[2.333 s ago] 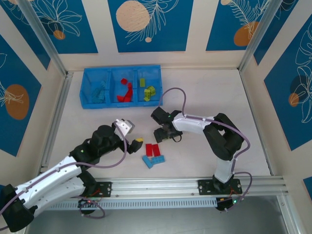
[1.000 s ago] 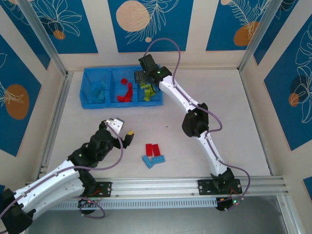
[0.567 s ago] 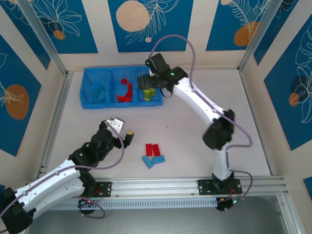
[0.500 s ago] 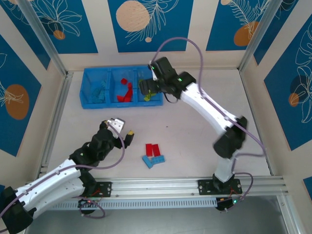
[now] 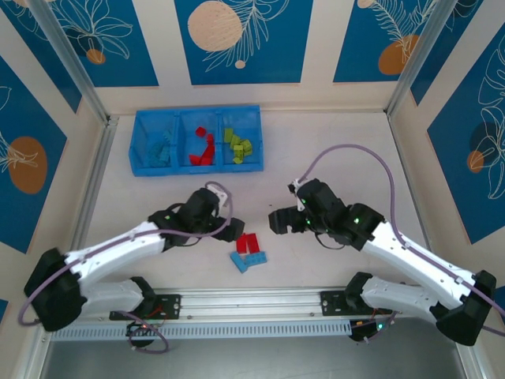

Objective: Sort the legos into containers by color

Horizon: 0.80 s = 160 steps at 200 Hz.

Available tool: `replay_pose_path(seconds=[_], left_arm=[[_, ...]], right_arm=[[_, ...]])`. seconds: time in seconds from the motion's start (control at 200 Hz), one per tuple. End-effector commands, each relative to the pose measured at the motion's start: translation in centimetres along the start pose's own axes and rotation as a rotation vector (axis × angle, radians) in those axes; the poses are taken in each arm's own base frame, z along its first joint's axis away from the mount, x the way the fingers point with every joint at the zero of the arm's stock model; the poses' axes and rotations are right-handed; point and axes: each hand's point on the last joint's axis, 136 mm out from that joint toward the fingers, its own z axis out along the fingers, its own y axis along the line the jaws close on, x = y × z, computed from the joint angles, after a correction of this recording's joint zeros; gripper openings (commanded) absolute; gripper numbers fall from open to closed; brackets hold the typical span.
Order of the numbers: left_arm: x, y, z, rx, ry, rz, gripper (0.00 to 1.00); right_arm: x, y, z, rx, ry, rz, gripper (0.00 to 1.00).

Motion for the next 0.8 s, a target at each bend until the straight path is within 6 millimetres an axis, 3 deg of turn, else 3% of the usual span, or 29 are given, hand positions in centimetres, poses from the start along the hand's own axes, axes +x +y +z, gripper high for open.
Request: replay_pose_path(seconds=[0.0,0.145,0.38,0.67,0.795], left_arm=[[3.5,-2.1,1.8,0.047,0.215,-0.086,0.92],[5.1,-2.9,4.5,0.013,0.307,-0.081,0.79],[6.5,-3.1,6.7,0.008,0.354,-0.088,0.66],[8.3,1.5,6.7,-0.218,0.385,-0.041,0.51],[7.9,2.2,5.9,-0.255,0.367,-0.021,0.36]], right_arm=[[1.1,-0.7,0.0,0.009,0.003,0.105,0.93],[0.8,-1.8,0.5,0.082,-0.001,0.106,0.93],[0.1,-1.3,1.3,0.098,0.022,0.081,0.93],[0.3,-1.0,1.5,0.102,0.042,0.084,0.93],[0.3,-1.0,1.5,0.102,0.042,0.09,0.93]])
